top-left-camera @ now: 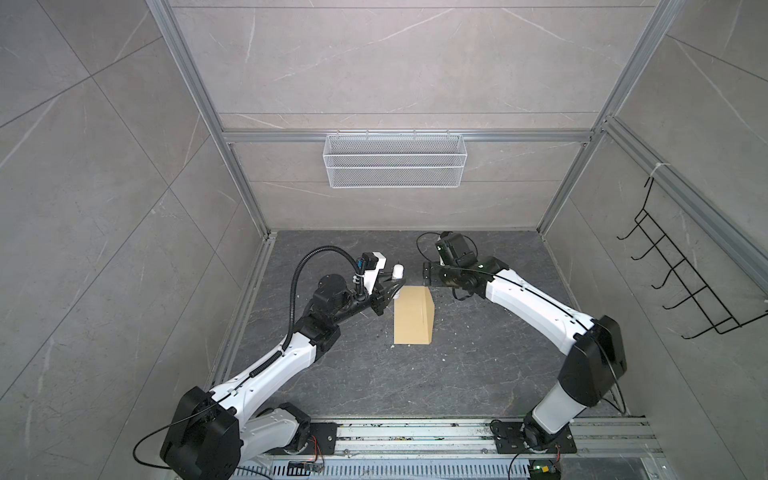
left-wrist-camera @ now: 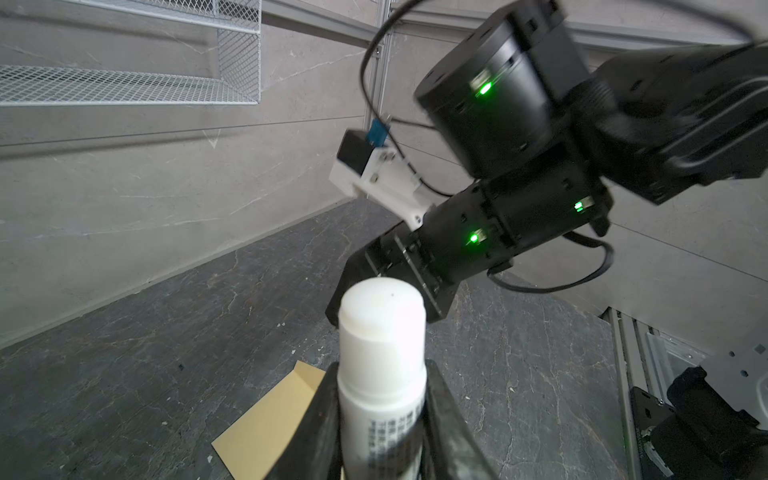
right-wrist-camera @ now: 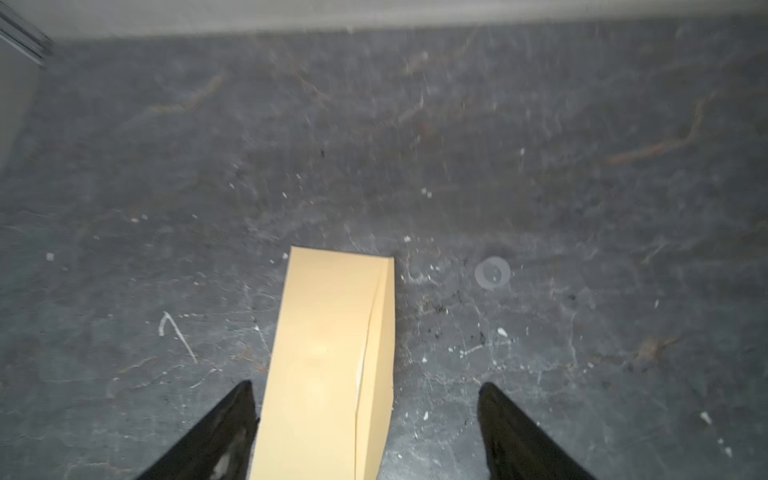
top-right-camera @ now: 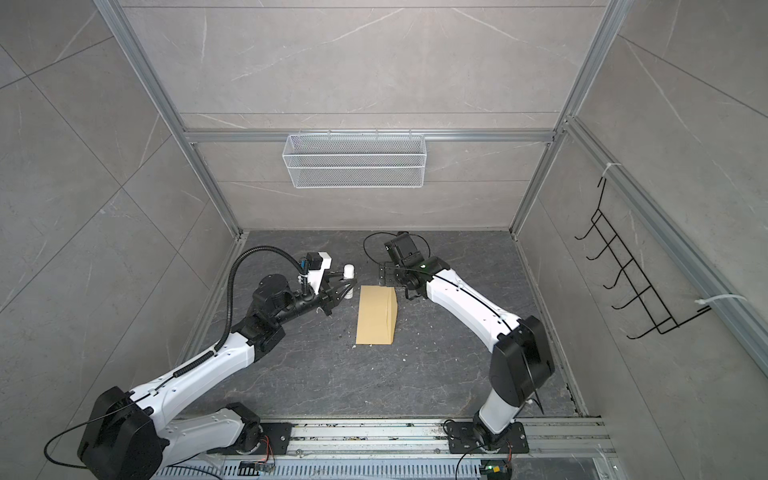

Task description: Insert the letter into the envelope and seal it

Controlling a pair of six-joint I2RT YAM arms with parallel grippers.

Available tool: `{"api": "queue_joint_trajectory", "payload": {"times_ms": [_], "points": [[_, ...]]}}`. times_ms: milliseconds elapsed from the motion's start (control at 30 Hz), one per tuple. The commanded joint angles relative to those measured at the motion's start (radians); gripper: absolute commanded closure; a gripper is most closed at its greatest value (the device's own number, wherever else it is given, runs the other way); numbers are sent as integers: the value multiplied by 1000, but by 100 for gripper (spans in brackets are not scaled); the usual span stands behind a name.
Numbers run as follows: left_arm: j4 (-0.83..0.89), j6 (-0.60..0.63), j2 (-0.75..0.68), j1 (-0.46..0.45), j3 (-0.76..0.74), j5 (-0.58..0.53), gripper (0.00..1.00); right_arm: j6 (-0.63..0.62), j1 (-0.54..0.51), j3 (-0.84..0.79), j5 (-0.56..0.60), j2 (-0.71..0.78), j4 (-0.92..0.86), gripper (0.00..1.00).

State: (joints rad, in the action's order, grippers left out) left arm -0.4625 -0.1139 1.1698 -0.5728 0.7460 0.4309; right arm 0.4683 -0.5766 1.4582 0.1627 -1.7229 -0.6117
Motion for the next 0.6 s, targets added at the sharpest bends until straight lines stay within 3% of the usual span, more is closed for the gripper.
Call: {"api": "queue_joint_trajectory", "payload": {"times_ms": [0, 233, 567], "points": [[-49, 10, -1, 0, 45, 32, 100, 86, 26, 28, -68, -61, -93, 17], [-59, -15, 4, 1, 37, 40, 100, 166, 65, -1, -201, -158, 3, 33], [-63, -15, -1, 1, 23, 34, 100, 223, 79, -36, -230, -248, 55, 53]]}}
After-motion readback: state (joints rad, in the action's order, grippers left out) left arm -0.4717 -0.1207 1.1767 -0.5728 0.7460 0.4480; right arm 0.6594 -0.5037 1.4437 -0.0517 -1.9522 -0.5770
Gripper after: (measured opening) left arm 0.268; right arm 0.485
